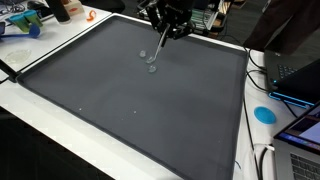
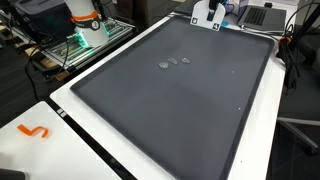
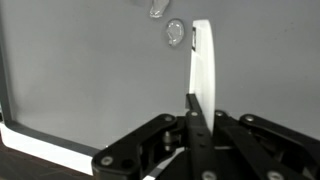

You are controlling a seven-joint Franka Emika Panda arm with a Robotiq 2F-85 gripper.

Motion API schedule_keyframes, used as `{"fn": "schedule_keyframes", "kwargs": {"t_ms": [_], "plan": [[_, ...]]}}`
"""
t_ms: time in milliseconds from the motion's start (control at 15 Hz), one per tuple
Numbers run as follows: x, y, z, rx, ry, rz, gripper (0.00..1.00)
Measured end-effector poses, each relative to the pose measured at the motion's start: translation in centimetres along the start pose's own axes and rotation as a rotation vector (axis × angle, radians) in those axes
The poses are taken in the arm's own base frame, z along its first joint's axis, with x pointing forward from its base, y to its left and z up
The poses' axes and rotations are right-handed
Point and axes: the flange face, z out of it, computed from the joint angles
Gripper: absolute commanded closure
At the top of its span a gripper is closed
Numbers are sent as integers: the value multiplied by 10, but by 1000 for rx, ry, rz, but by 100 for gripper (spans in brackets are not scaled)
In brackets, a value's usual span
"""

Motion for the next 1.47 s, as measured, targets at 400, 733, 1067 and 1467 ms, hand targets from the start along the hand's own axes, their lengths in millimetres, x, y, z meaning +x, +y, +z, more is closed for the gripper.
{"fn": "schedule_keyframes", "kwargs": {"t_ms": [400, 733, 1067, 1467], "plan": [[-1, 18, 14, 38, -115, 1, 99], [0, 16, 37, 19, -203, -27, 99], [6, 17, 43, 18, -222, -36, 99], [17, 36, 34, 57, -206, -21, 99]]}}
